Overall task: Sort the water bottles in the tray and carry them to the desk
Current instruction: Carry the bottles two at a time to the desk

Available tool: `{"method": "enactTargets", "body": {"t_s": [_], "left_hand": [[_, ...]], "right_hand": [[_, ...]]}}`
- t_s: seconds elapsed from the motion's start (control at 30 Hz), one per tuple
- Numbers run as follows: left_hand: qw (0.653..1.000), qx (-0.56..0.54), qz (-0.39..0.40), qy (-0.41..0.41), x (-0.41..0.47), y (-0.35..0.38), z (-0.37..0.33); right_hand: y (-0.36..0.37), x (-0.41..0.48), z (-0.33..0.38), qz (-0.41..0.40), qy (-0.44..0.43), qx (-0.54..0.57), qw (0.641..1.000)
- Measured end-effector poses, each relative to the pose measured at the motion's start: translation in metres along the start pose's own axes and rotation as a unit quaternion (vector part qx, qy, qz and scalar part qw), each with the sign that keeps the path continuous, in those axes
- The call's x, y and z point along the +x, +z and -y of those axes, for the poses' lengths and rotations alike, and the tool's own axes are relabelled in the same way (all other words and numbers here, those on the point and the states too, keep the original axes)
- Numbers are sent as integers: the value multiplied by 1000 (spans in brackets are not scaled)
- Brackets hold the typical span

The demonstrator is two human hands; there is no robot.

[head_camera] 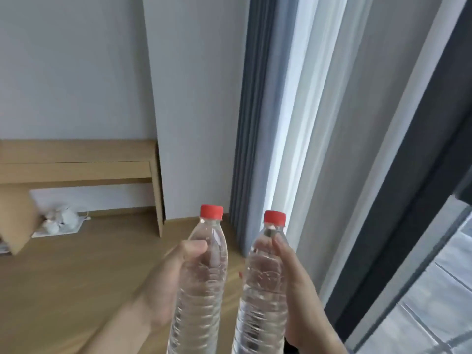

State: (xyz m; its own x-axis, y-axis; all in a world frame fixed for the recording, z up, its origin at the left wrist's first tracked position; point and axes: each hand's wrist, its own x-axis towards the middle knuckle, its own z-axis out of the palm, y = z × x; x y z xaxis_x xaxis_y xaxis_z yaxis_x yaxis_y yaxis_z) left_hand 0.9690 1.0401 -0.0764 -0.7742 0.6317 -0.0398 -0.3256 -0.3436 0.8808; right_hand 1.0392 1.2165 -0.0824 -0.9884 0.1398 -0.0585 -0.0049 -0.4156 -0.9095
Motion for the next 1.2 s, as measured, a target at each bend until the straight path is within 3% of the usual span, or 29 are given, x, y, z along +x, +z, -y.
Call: {"method": "enactTargets", "body": {"t_s": [0.33, 0.53, 0.63, 0.73, 1.0, 1.2], "left_hand": [[984, 85, -76, 136, -57, -190, -136], [980, 56, -152, 117, -98, -318, -215], [973, 20, -183, 141, -101, -366, -241], [963, 10, -213, 162, -97, -401, -260], [893, 61, -405, 186, -44, -515, -310], [837, 112, -502, 188, 24, -577, -352]], "right_hand": [[234, 138, -65, 155, 33, -51, 986], [370, 208, -106, 255, 56, -18, 965], [417, 247, -127, 302, 106, 55, 946], [455, 292, -146, 331, 129, 51, 933], [536, 429, -189, 369, 138, -53, 918], [581, 541, -197, 366, 137, -78, 917]]}}
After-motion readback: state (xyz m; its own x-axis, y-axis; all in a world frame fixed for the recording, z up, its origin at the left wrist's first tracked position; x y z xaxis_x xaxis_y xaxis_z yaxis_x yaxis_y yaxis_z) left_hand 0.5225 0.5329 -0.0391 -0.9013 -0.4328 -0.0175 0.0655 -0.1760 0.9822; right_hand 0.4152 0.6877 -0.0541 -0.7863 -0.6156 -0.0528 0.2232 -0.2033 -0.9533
